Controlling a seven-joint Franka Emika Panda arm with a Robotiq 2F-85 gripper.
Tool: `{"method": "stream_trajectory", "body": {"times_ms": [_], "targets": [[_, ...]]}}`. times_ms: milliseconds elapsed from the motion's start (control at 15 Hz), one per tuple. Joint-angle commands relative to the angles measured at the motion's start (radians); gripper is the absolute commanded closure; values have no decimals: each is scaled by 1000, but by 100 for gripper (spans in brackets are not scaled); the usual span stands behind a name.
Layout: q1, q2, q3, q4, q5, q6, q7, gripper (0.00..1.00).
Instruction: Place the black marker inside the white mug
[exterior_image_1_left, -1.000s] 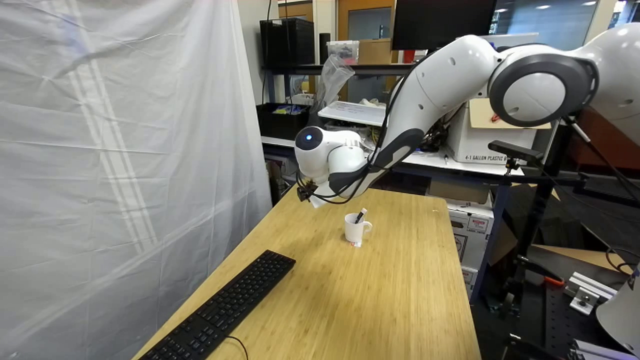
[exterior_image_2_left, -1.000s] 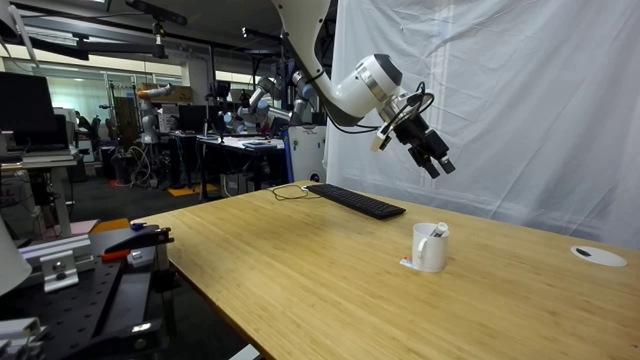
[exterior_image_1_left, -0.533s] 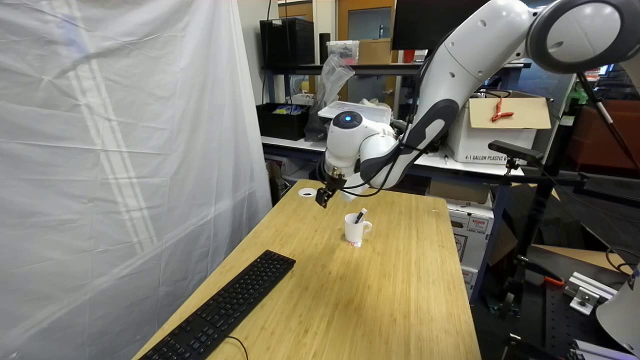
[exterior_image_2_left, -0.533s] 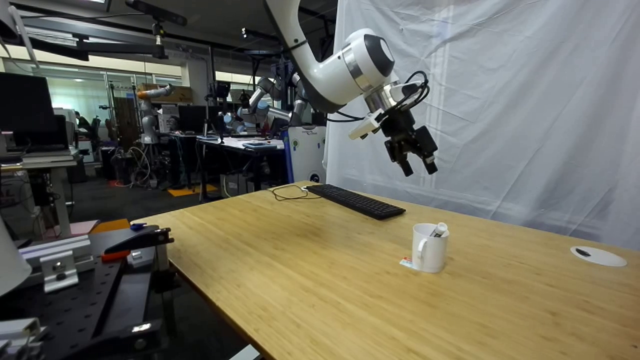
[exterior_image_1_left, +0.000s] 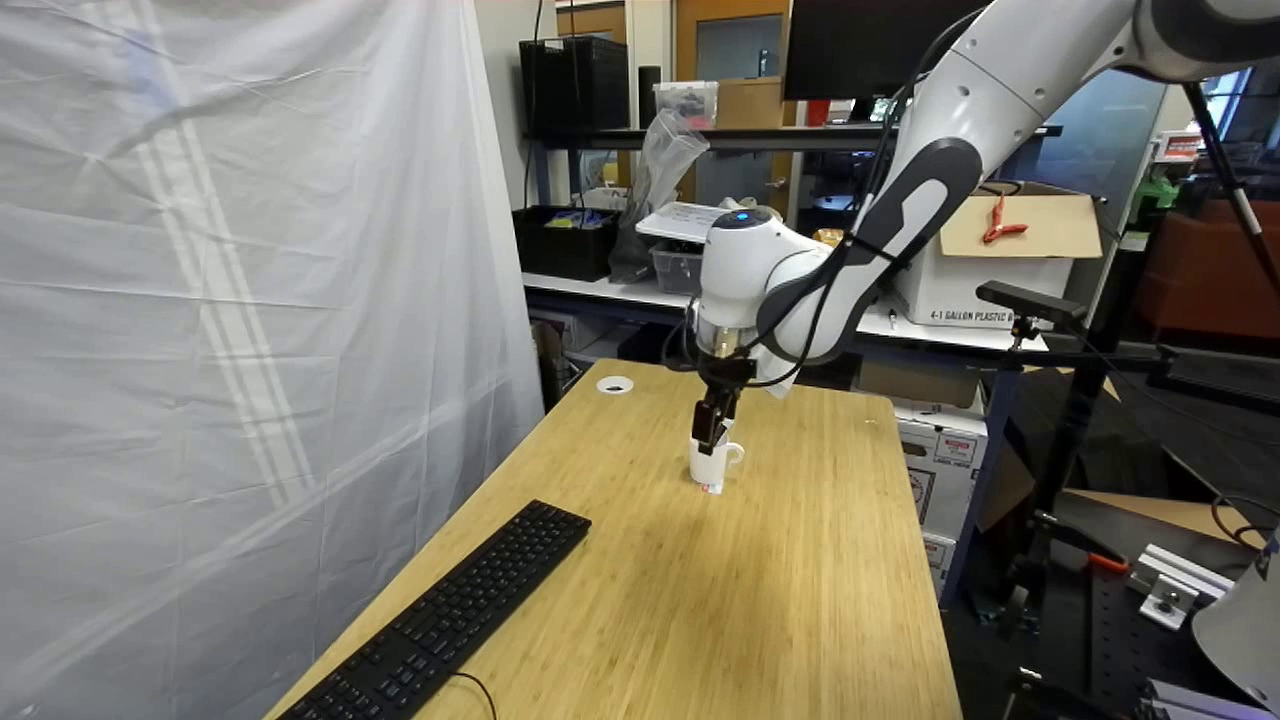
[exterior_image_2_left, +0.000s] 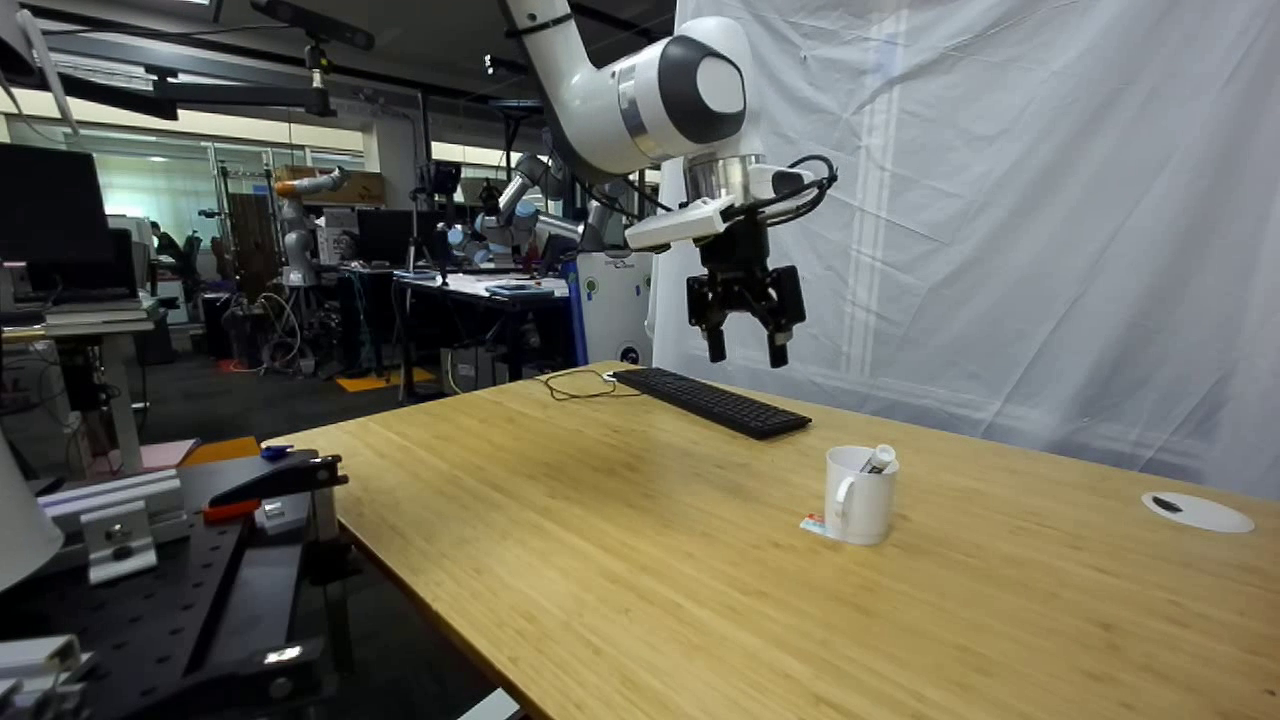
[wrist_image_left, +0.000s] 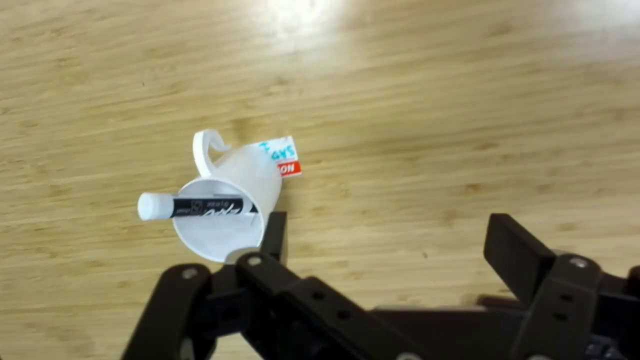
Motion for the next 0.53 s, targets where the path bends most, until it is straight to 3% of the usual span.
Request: {"method": "stream_trajectory", "body": {"times_ms": [0,67,133,200,467], "targets": [[-103,-51,109,-28,131,-162,-252,0],[-119,-56,123,-18,165,-232,-310,0],[-37,-70,38,-3,232,-310,-368,0],[-24,-80,18,5,238,-364,-377,0],[55,-117,-72,14,187,-451,-302,0]]}}
